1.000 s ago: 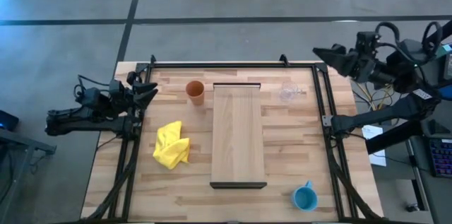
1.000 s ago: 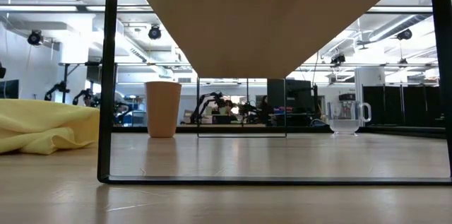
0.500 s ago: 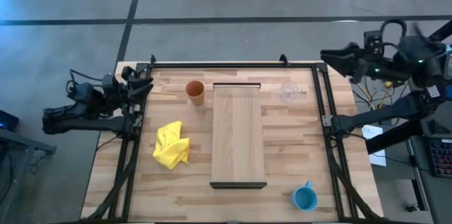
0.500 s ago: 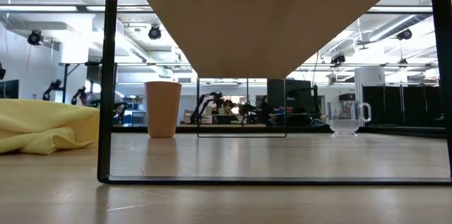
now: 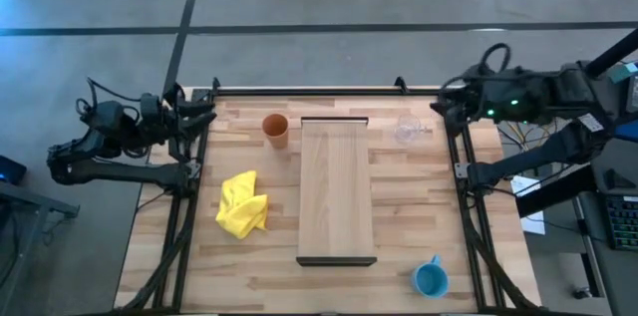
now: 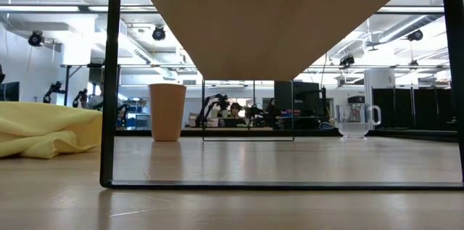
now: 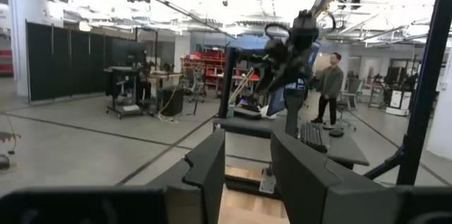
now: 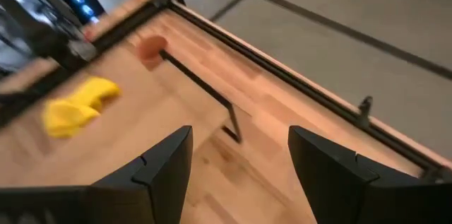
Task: Stack small to large cups/mugs on shelf
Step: Put the transparent mug on the shelf
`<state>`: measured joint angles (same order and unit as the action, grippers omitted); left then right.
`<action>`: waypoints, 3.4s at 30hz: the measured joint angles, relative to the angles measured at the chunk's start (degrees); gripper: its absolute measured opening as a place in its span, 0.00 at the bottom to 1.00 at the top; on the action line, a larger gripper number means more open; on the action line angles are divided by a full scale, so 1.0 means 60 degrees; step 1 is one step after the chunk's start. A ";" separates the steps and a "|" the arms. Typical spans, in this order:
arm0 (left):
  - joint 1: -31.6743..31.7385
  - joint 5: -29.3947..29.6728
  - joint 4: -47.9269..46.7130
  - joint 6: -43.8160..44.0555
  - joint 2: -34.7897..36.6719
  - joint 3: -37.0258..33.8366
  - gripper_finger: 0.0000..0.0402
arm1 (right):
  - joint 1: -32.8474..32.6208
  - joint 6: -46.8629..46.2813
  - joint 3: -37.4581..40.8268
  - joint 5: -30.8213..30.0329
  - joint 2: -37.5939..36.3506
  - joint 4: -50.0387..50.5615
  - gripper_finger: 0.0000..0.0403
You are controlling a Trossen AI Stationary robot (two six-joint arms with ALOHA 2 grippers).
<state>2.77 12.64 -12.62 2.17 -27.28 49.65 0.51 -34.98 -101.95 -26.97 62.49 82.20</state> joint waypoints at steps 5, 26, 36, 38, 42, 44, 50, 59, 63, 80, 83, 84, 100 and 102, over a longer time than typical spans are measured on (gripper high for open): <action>0.0000 -0.0050 0.0014 0.0063 -0.0199 0.0332 0.25 | 0.0006 0.0404 0.0038 -0.0050 0.0641 0.0351 0.57; -0.0005 -0.1065 -0.0160 0.0074 -0.0773 0.0912 0.25 | 0.2686 0.0326 0.0907 0.0946 0.2813 0.1309 0.56; -0.0005 -0.1067 -0.0840 0.0076 -0.1012 0.1023 0.25 | 0.3887 0.0353 0.2161 0.1068 0.3494 0.1306 0.56; -0.0005 -0.1067 -0.0836 0.0076 -0.1033 0.1023 0.25 | 0.4061 0.0346 0.2385 0.1176 0.3619 0.1308 0.56; -0.0005 -0.1066 -0.0838 0.0074 -0.1090 0.1023 0.25 | 0.4299 0.0346 0.2763 0.1324 0.3959 0.1248 0.56; -0.0005 -0.1067 -0.0858 0.0073 -0.1083 0.1014 0.25 | 0.4309 0.0346 0.2922 0.1323 0.4108 0.1168 0.56; -0.0005 -0.1067 -0.0855 0.0073 -0.1054 0.1005 0.25 | 0.4295 0.0375 0.3159 0.1341 0.4673 0.1078 0.56; -0.0005 -0.1065 -0.0861 0.0073 -0.1000 0.1001 0.25 | 0.4296 0.1809 0.3162 0.2269 0.5557 0.0555 0.56; -0.0005 -0.1067 -0.0864 0.0073 -0.0963 0.0997 0.25 | 0.4285 0.2738 0.3162 0.2276 0.5699 0.0531 0.56; -0.0005 -0.1048 -0.1075 0.0073 -0.0946 0.0877 0.25 | 0.4295 0.4856 0.4400 0.2666 0.4662 0.0088 0.56; -0.0005 -0.1031 -0.1072 0.0076 -0.0945 0.0877 0.25 | 0.4295 0.5026 0.4753 0.2617 0.4629 -0.0250 0.56; -0.0005 -0.1027 -0.1072 0.0073 -0.0941 0.0877 0.25 | 0.4295 0.5076 0.4844 0.2509 0.4626 -0.0421 0.56; -0.0005 -0.0980 -0.0951 0.0080 -0.1018 0.0877 0.25 | 0.4414 0.5650 0.6045 0.2234 0.4613 -0.2360 0.56; -0.0003 -0.0976 -0.0964 0.0084 -0.1010 0.0877 0.25 | 0.4501 0.5622 0.6237 0.2230 0.4613 -0.2486 0.56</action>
<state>2.75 6.79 -18.40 2.68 -33.34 54.92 27.52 -1.25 -64.53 -13.58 90.17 67.29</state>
